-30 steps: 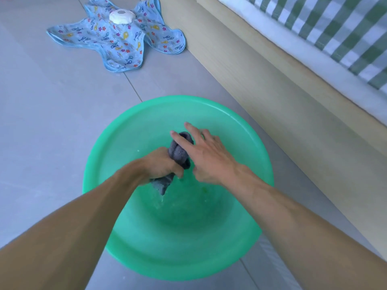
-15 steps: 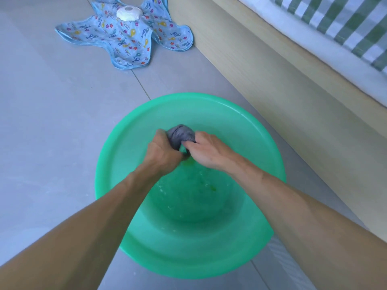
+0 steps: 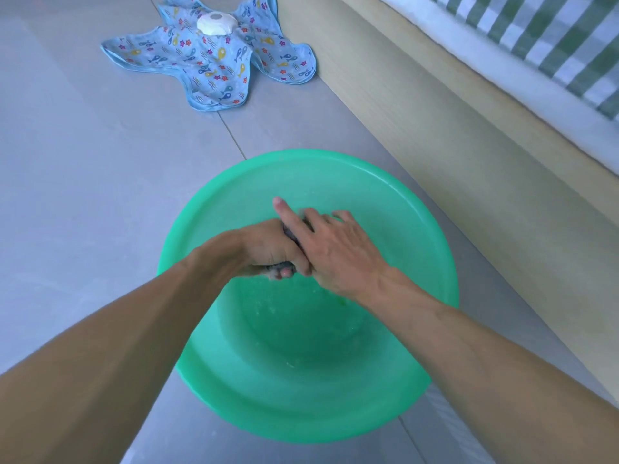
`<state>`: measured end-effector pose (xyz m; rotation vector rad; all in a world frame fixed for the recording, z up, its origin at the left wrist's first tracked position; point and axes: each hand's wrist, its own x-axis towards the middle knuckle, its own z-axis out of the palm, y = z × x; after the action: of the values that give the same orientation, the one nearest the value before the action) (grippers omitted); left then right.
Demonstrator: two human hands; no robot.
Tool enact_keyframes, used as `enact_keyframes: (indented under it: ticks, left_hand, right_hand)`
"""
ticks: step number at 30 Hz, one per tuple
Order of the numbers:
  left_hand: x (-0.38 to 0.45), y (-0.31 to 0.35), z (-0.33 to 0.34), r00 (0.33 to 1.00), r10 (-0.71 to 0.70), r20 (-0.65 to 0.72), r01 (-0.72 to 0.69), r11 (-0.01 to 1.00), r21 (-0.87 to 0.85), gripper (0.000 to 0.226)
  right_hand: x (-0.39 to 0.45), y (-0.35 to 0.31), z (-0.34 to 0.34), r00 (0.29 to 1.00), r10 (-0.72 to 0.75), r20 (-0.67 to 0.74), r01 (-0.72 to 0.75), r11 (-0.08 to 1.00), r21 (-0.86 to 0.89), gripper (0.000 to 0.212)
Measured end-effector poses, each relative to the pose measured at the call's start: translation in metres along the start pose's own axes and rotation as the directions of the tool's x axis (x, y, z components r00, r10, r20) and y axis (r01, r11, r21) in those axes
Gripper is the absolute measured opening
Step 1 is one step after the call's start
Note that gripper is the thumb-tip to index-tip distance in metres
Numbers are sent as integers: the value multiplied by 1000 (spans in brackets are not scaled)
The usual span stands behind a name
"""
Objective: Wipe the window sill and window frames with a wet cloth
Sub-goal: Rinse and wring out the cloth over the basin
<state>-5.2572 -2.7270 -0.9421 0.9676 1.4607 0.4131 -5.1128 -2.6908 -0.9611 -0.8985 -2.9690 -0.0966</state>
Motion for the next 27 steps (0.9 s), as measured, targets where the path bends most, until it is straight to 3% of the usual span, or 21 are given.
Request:
enact_keyframes:
  ticks: [2, 3, 4, 6, 8, 12, 15, 17, 19, 21, 22, 24, 25, 27]
  left_hand:
    - [-3, 5, 8, 998, -1, 68, -6, 995, 101, 21]
    - [-1, 5, 12, 1000, 16, 13, -18, 976, 215, 23]
    - [-1, 5, 17, 994, 70, -89, -31, 923, 384, 22]
    - [-2, 3, 26, 914, 283, -290, 11, 699, 715, 6]
    - [-3, -3, 30, 825, 425, -373, 85, 559, 825, 16]
    - [3, -16, 19, 730, 624, -279, 57, 352, 934, 16]
    - [4, -22, 5, 631, 760, -157, -87, 270, 959, 35]
    - [2, -23, 0, 630, 759, -164, -107, 294, 950, 33]
    - [0, -15, 3, 705, 641, -304, 7, 423, 906, 19]
    - [2, -8, 3, 817, 301, -492, 211, 638, 741, 11]
    - [5, -3, 1, 856, 118, -504, 261, 743, 617, 16]
    - [10, 0, -4, 941, -112, -320, 238, 890, 388, 26]
    - [10, 2, -4, 969, -165, -182, 214, 930, 299, 23]
    - [5, 5, 1, 984, -170, 46, 157, 968, 196, 23]
  right_hand:
    - [1, -3, 3, 989, -6, -151, 0, 999, -39, 55]
    - [2, -4, -1, 985, 12, -174, -24, 998, -65, 42]
    - [3, -4, -7, 990, 50, -130, -62, 995, -83, 37]
    - [5, -5, -15, 992, 127, 1, -126, 991, -51, 31]
    - [8, -5, -19, 967, 221, 125, -232, 969, 82, 27]
    - [20, -7, -18, 885, 294, 360, -419, 840, 344, 2]
    - [33, 0, -16, 830, 246, 501, -466, 799, 381, 17]
    - [34, 1, -17, 835, 236, 497, -451, 810, 374, 19]
    - [28, -1, -18, 870, 282, 405, -432, 831, 349, 11]
    - [16, -1, -10, 933, 300, 200, -352, 879, 322, 45]
    - [10, 0, -5, 967, 241, 82, -254, 925, 284, 67]
    - [-2, 1, 9, 993, 83, -85, -70, 986, 149, 100]
    - [-7, 0, 15, 991, 41, -130, -29, 995, 93, 106]
    - [-13, -2, 21, 967, 42, -252, -33, 999, 39, 95]
